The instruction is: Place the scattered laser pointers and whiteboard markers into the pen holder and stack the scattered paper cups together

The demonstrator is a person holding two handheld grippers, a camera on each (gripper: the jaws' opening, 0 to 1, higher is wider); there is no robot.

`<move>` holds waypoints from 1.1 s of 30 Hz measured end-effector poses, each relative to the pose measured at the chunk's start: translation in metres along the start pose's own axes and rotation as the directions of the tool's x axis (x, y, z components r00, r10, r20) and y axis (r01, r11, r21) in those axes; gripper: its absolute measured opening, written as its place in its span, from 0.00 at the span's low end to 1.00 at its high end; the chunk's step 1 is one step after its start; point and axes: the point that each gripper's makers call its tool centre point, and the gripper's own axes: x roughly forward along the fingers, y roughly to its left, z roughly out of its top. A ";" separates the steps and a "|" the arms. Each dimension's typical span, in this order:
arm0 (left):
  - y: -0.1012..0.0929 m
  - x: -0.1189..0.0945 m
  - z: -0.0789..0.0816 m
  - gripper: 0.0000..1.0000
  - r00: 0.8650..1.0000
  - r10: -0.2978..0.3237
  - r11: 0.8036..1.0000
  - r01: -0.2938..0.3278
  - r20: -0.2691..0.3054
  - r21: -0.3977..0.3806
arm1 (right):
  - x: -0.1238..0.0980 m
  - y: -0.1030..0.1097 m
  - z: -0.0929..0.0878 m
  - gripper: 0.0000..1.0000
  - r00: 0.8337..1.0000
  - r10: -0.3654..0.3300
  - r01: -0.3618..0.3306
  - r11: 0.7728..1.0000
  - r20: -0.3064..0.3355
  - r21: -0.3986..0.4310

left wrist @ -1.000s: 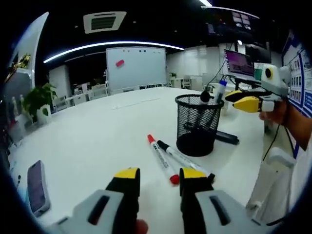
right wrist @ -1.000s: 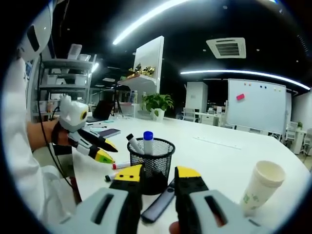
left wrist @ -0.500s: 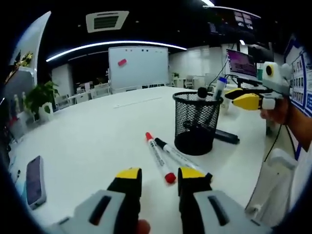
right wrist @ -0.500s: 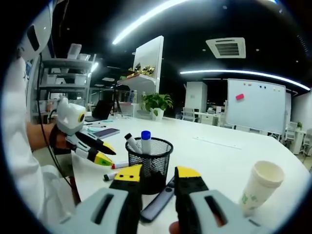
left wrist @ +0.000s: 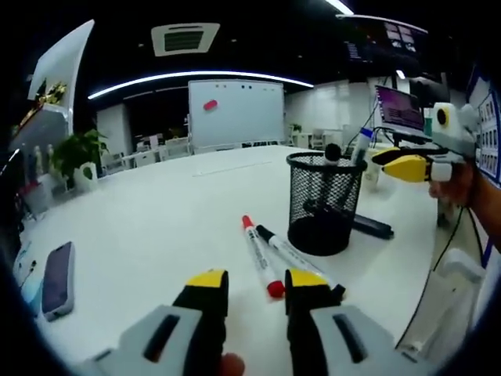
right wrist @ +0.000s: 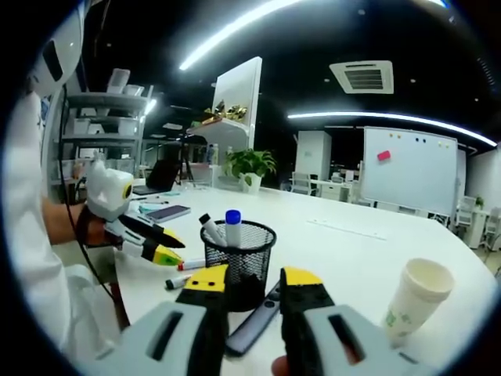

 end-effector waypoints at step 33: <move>-0.004 0.008 -0.014 0.19 1.000 0.003 1.000 -0.003 -0.027 0.007 | -0.001 -0.007 0.000 0.23 1.000 -0.024 0.024 1.000 0.013 0.017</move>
